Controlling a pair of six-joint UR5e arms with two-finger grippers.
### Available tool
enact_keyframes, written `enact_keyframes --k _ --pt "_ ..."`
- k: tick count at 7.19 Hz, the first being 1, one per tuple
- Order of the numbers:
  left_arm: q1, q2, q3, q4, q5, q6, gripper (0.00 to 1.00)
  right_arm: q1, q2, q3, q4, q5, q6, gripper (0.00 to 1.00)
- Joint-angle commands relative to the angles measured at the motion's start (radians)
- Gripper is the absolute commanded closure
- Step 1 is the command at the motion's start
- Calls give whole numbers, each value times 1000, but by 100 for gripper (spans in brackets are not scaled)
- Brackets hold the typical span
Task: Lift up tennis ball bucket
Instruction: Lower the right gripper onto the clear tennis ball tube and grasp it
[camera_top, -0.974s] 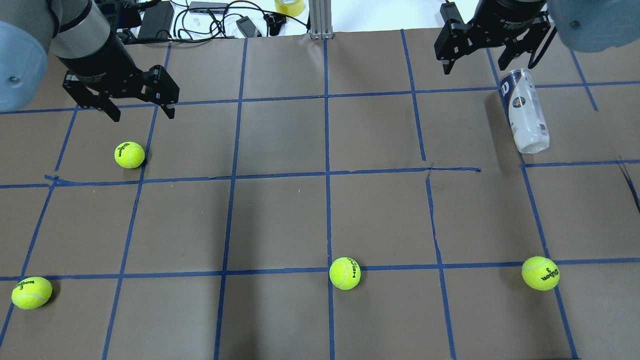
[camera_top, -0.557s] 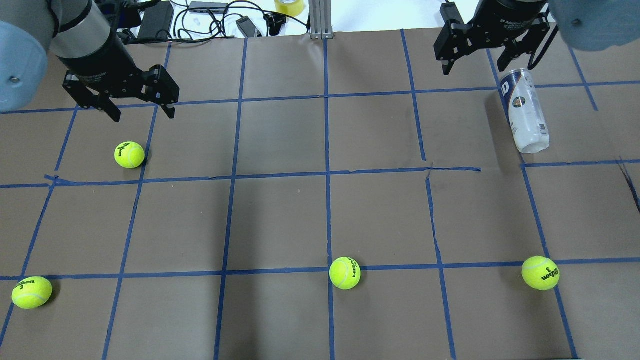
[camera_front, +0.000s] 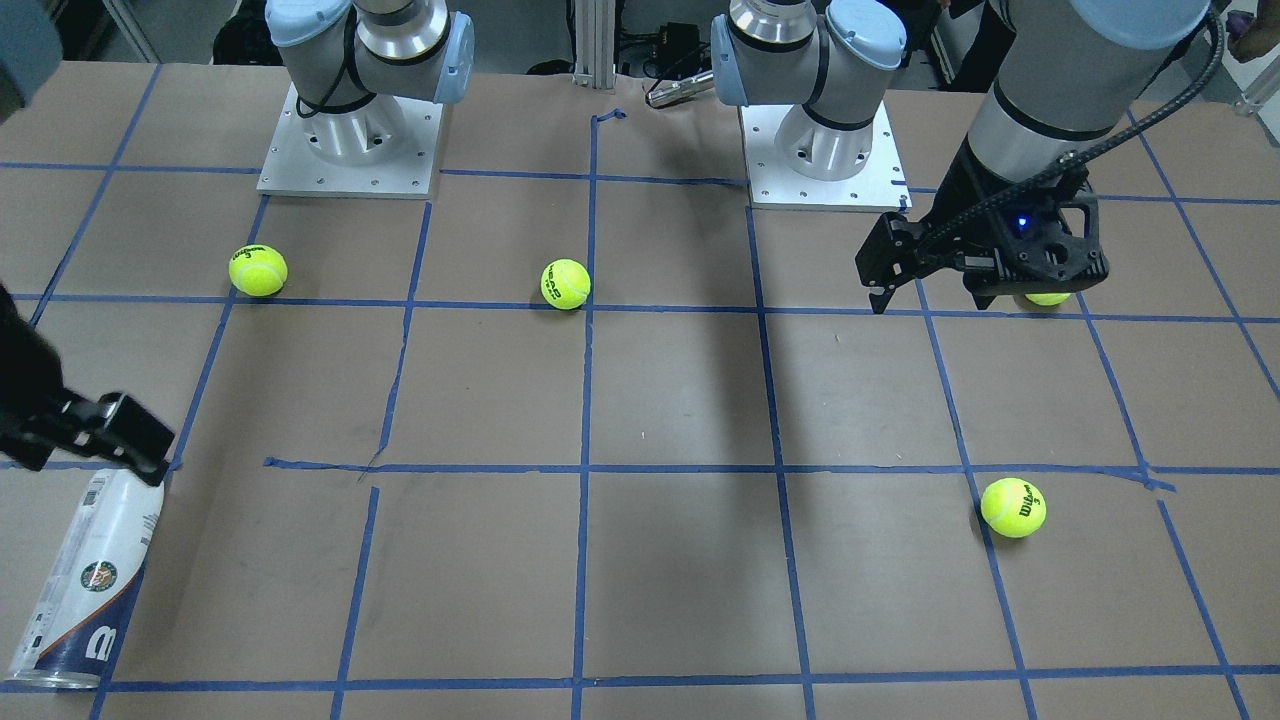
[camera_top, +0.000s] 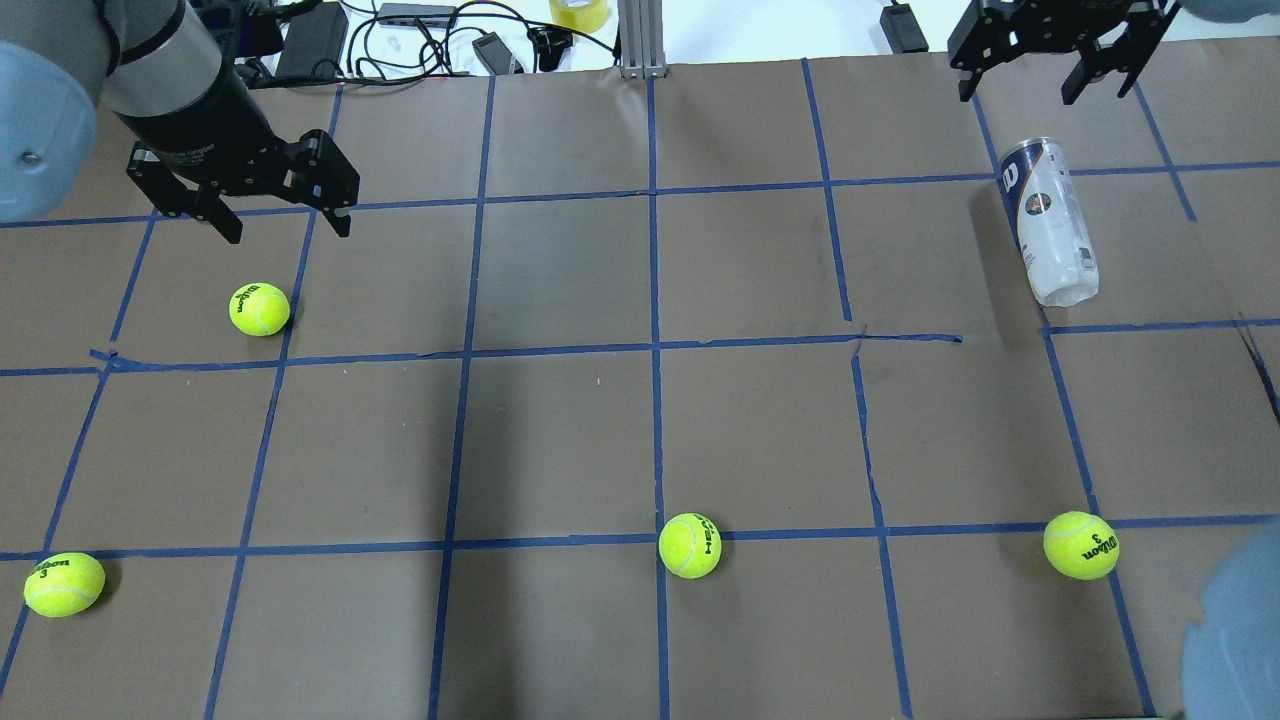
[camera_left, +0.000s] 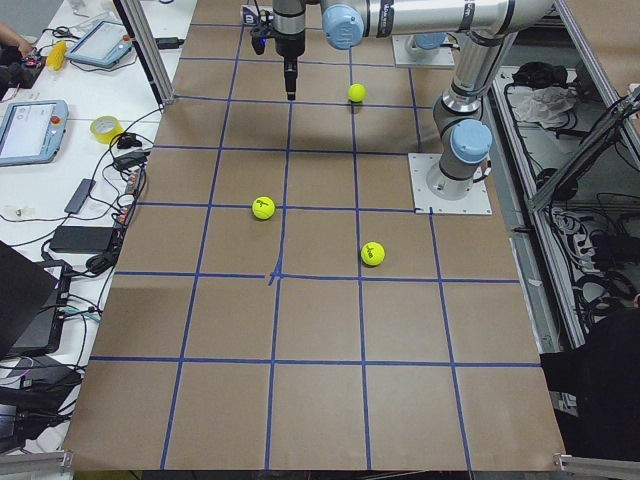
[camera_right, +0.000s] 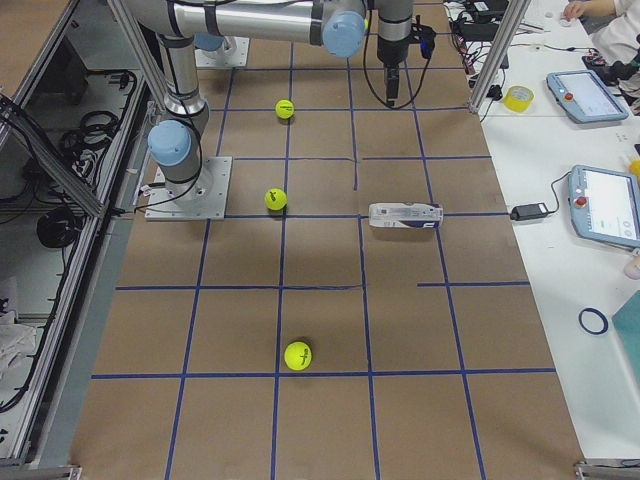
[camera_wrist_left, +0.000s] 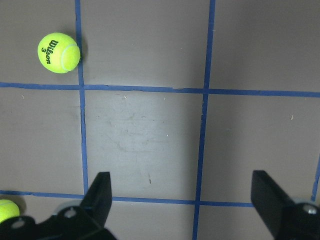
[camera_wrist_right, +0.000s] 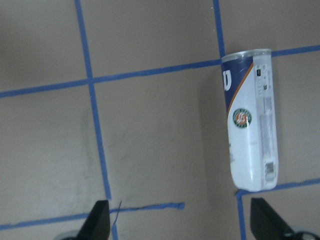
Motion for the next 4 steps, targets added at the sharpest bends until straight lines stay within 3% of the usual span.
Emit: enact_keyframes --k 1,4 --pt "0 1 1 0 1 7 0 -69 246 -182 -75 -33 -79 0" --pt "0 1 -1 0 1 8 0 -111 372 -181 -192 -41 -142 0"
